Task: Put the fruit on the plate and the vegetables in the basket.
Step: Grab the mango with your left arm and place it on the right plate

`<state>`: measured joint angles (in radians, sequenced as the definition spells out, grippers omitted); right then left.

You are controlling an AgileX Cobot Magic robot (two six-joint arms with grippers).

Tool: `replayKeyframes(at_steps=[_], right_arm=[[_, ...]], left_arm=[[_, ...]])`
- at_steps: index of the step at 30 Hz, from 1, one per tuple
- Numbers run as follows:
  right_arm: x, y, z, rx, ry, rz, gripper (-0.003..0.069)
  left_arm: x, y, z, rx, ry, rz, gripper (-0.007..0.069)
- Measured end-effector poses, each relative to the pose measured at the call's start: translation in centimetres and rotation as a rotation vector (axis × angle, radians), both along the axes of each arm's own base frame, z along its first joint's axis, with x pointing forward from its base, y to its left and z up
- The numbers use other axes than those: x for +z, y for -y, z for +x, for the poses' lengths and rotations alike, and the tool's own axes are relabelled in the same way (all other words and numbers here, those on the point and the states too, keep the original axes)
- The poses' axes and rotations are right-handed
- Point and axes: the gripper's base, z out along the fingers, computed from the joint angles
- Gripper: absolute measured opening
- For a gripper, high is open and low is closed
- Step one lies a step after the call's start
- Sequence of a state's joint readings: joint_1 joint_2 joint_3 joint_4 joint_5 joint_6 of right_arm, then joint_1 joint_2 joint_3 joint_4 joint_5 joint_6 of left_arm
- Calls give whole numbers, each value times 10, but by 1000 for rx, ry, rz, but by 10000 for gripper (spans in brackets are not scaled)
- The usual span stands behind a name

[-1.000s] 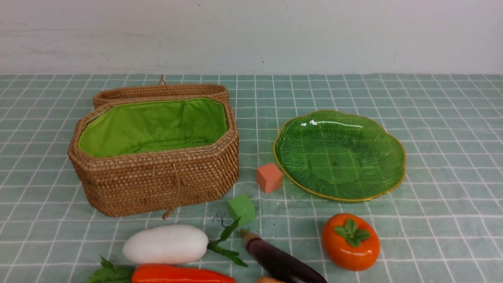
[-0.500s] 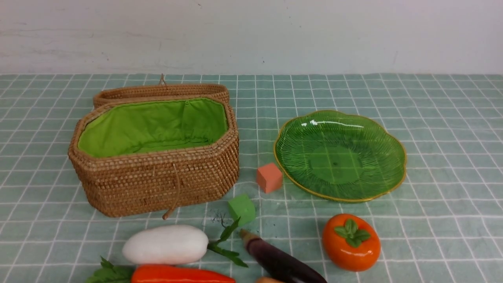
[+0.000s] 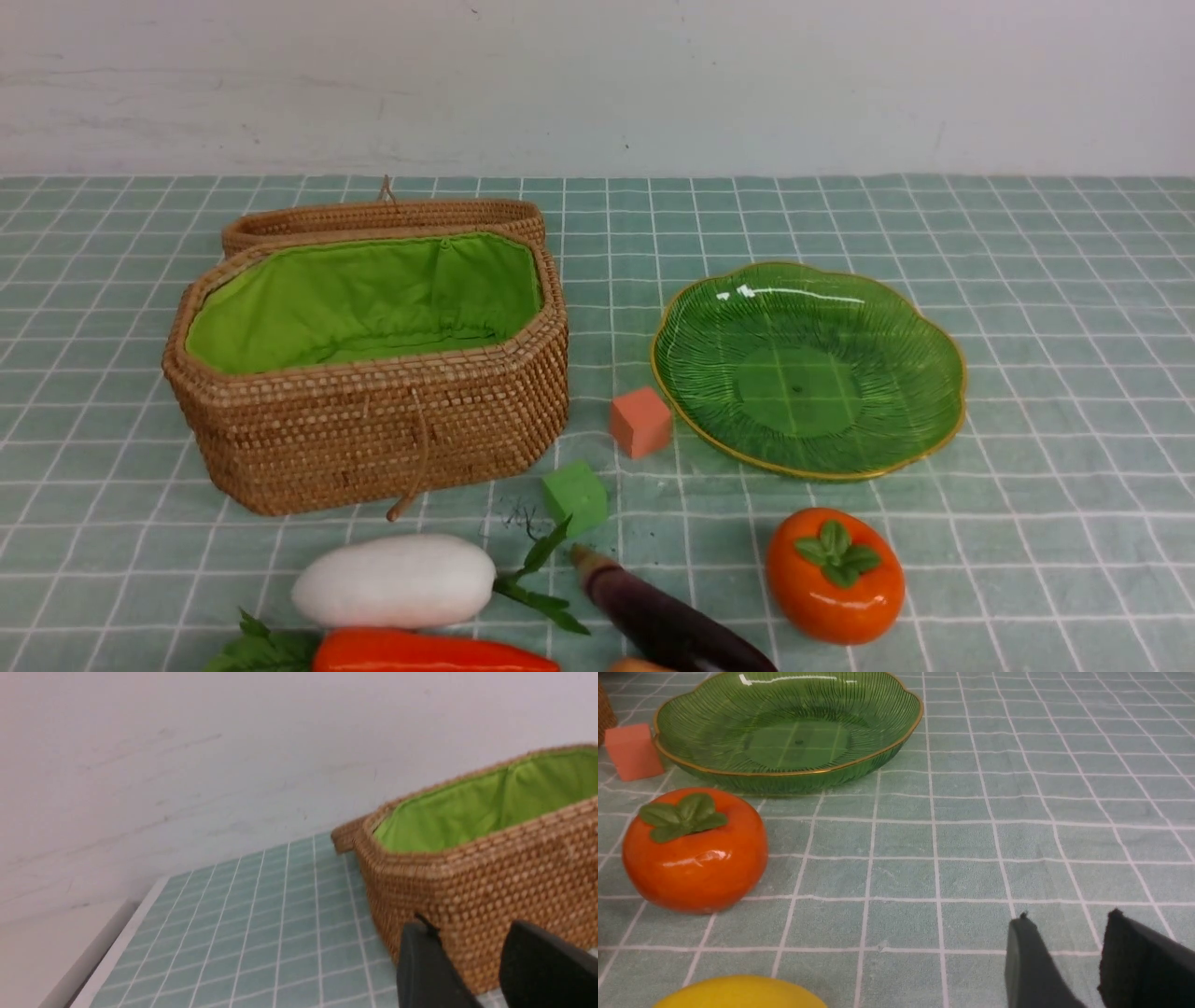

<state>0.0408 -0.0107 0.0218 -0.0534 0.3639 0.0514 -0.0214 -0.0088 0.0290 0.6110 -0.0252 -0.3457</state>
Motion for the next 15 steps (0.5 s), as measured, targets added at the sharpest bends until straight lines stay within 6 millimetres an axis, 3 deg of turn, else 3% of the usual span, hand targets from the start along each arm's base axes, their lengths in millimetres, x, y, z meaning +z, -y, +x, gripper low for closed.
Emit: replayKeyframes(at_steps=[9,12,15], right_arm=[[0,0,0,0,0,0,242],[0,0,0,0,0,0,242],[0,0,0,0,0,0,242]], left_arm=[[3,2,0,-30,33,-49,239],[7,5,-1,-74,69,-177,239],[19,11,-5,-206,173,-422,239]])
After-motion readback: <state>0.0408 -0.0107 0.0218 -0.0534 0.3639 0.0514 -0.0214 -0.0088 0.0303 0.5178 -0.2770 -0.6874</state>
